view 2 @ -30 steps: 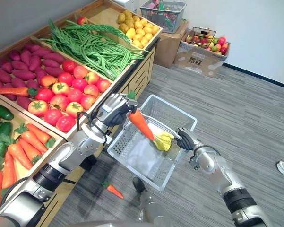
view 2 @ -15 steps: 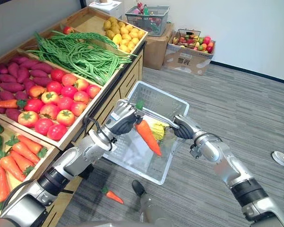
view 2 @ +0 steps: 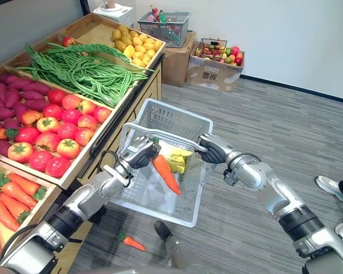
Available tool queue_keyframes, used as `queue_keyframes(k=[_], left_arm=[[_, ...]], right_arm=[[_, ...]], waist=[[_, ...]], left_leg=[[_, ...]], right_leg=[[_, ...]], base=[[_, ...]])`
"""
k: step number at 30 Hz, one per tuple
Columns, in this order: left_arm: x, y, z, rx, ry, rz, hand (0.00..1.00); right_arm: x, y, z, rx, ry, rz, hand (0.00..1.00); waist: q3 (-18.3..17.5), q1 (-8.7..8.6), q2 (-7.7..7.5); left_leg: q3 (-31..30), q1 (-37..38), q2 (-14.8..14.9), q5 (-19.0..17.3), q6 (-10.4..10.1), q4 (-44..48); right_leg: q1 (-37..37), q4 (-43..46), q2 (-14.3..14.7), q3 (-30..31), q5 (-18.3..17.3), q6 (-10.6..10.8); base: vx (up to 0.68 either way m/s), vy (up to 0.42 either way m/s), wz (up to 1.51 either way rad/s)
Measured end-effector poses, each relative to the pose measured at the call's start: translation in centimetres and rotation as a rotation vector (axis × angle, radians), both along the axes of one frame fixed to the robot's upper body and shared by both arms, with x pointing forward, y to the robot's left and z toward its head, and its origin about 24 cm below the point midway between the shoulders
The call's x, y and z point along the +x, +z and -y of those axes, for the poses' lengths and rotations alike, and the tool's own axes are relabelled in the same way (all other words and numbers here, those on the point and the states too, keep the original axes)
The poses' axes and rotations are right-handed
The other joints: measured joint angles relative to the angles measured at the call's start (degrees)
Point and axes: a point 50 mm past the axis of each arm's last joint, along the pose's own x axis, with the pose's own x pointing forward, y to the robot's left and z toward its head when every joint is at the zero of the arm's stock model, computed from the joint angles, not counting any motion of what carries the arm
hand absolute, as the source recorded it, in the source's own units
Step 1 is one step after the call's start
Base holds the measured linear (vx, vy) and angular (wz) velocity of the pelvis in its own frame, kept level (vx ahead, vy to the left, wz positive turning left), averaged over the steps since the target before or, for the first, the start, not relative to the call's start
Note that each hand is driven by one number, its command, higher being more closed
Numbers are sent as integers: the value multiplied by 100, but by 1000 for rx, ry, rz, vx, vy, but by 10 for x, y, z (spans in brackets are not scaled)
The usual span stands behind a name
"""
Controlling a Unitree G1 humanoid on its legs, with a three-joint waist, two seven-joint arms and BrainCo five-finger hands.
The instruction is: Pick vegetable in the basket
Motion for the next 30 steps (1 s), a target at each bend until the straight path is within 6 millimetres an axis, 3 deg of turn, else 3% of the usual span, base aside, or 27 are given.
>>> queue_keyframes(k=[8,9,17,25,30], left_arm=[[9,-10,-12,4,87,-46,100],[9,-9,-13,5,92,-44,0],[12,-8,-13,22,107,-29,0],[12,-6,-11,21,98,-23,0],[11,0,5,26,25,1,0]], right_arm=[[-3,-1,-11,-25,68,-6,100],[-3,-1,-11,-25,70,-6,100],[-1,3,-13,-28,77,7,100],[-1,3,-12,-28,75,7,100],[2,-2,-5,-36,37,-14,100]], waist=[[-1,-28,-6],[0,-18,-7],[0,-10,-8],[21,-3,-47],[22,-9,-46]], left_leg=[[55,11,13,1,-2,14],[60,5,22,1,-2,17],[167,59,26,3,-4,-24],[149,77,-87,12,-16,-97],[-18,-17,-42,16,-23,-96]], right_leg=[[-17,-31,25,18,-48,-62],[-24,-51,26,5,-49,-63],[-50,-76,75,-16,103,-72],[24,-171,-62,-60,60,-90],[15,-176,-111,-216,101,-43]], base=[[45,1,-3],[46,-5,-2],[72,2,-6],[14,-1,0],[44,-6,13]])
